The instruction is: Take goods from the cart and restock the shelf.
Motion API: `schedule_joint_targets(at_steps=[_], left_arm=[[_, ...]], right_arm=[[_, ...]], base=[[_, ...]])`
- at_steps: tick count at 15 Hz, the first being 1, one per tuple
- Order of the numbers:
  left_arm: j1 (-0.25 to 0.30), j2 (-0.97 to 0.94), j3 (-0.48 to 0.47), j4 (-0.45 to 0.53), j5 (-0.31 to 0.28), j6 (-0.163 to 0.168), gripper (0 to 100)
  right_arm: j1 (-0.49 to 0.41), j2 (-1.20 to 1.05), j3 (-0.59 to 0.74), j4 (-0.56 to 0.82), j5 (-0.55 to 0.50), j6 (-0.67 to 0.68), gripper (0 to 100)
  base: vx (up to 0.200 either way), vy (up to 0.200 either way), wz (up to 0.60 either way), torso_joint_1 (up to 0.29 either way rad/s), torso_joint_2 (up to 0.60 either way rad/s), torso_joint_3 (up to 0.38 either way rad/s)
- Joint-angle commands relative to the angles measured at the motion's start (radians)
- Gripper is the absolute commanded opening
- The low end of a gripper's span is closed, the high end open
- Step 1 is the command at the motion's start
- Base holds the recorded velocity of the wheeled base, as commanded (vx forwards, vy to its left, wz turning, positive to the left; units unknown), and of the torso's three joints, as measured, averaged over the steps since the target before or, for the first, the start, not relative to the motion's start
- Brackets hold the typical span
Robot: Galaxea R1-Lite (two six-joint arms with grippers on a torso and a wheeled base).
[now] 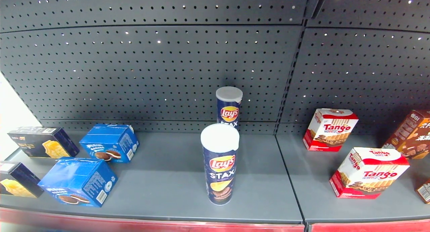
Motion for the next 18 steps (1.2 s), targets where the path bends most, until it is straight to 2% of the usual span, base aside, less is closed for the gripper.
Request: schedule_joint_targets(at_steps=[1,2,4,6,7,9,10,11,12,13,14,15,18], left_arm=[[0.000,0.002,0.000,0.000,-0.001,0.000,100],[0.000,0.002,0.000,0.000,-0.001,0.000,100],[0.000,0.002,0.000,0.000,-0.001,-0.003,100],[0.000,0.002,0.000,0.000,-0.001,-0.003,100],[0.000,0.002,0.000,0.000,-0.001,-0.005,100],[0.000,0.002,0.000,0.000,-0.001,-0.005,100],[0.000,0.002,0.000,0.000,0.000,-0.006,100],[0.000,0.002,0.000,0.000,0.000,-0.006,100],[0.000,0.002,0.000,0.000,0.000,-0.006,100],[0.000,0.002,0.000,0.000,0.000,-0.005,100],[0.000,0.002,0.000,0.000,-0.001,-0.005,100],[0.000,0.002,0.000,0.000,-0.001,-0.005,100],[0.000,0.002,0.000,0.000,-0.001,-0.002,100]], right_arm=[[0.000,0.004,-0.001,0.003,0.039,0.003,100],[0.000,0.004,-0.003,0.006,0.096,-0.007,100],[0.000,0.004,-0.007,0.014,0.098,0.000,100],[0.000,0.004,-0.006,0.014,-0.090,0.024,100],[0.000,0.004,-0.001,0.005,-0.120,0.024,100],[0.000,0.004,-0.001,0.002,-0.099,-0.031,100],[0.000,0.004,0.000,0.006,-0.146,-0.039,100],[0.000,0.004,0.000,0.008,-0.292,-0.037,100],[0.000,0.004,-0.001,0.008,-0.340,-0.037,100],[0.000,0.004,0.000,0.006,-0.303,-0.037,100],[0.001,0.004,0.002,0.008,-0.128,0.006,100],[0.000,0.004,0.002,0.049,-0.034,0.004,100],[0.000,0.004,0.002,0.061,-0.028,-0.033,100]], base=[[0.000,0.000,0.00,0.000,0.00,0.000],[0.000,0.000,0.00,0.000,0.00,0.000],[0.000,0.000,0.00,0.000,0.00,0.000],[0.000,0.000,0.00,0.000,0.00,0.000],[0.000,0.000,0.00,0.000,0.00,0.000],[0.000,0.000,0.00,0.000,0.00,0.000],[0.000,0.000,0.00,0.000,0.00,0.000],[0.000,0.000,0.00,0.000,0.00,0.000],[0.000,0.000,0.00,0.000,0.00,0.000],[0.000,0.000,0.00,0.000,0.00,0.000],[0.000,0.000,0.00,0.000,0.00,0.000],[0.000,0.000,0.00,0.000,0.00,0.000],[0.000,0.000,0.00,0.000,0.00,0.000]])
